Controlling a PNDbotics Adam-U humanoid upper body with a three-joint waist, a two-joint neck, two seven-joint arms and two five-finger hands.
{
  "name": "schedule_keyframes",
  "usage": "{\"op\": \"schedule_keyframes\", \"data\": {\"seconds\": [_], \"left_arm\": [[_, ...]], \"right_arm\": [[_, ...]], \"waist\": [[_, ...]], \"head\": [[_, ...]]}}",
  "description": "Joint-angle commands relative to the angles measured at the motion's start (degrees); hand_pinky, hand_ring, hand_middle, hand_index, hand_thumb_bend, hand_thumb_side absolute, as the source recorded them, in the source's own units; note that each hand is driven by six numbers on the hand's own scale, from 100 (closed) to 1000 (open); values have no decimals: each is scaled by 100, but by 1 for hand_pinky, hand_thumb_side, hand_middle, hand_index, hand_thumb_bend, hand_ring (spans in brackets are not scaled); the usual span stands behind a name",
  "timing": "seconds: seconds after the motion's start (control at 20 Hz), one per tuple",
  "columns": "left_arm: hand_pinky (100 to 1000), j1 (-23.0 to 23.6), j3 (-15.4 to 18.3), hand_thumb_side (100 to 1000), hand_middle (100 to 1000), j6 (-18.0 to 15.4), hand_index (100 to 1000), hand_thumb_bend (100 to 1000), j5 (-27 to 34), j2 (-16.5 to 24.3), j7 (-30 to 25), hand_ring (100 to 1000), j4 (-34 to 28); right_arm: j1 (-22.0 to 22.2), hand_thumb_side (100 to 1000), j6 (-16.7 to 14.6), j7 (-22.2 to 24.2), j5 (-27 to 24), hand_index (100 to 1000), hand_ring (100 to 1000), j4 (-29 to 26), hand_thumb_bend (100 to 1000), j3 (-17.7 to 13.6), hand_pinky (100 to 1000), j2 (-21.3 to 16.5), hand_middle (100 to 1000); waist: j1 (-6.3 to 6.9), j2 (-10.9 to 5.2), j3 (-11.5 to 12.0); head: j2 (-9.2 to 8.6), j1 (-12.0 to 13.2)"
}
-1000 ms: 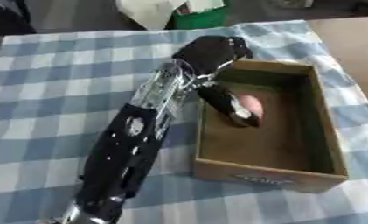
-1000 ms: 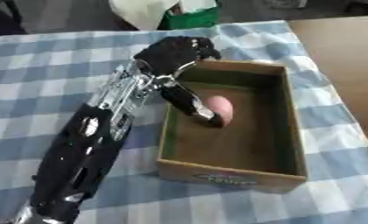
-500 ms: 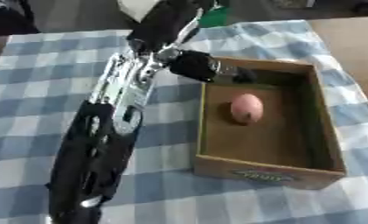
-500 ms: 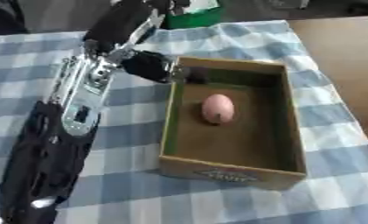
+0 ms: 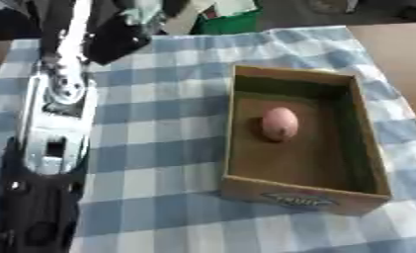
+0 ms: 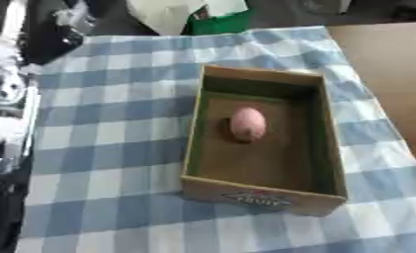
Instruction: Pick up objects on the table and place them in the box.
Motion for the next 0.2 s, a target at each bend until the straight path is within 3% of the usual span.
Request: {"op": "schedule_keyframes", "data": {"seconds": [0.05, 0.2], "left_arm": [[433, 195, 295, 623, 644, 177, 766, 285, 1043, 358, 774, 605, -434], [410, 510, 494, 533, 621, -82, 752, 215, 2284, 594, 1513, 576, -620]], "right_arm": [[11, 1000, 0, -80, 131, 893, 847, -84, 100, -77, 833, -188, 679], [56, 1000, 6, -133, 194, 893, 846, -84, 100, -88, 833, -206, 679]], "waist": [[-4, -145, 58], [8, -182, 138]], "head": [[56, -133], [88, -195]]}}
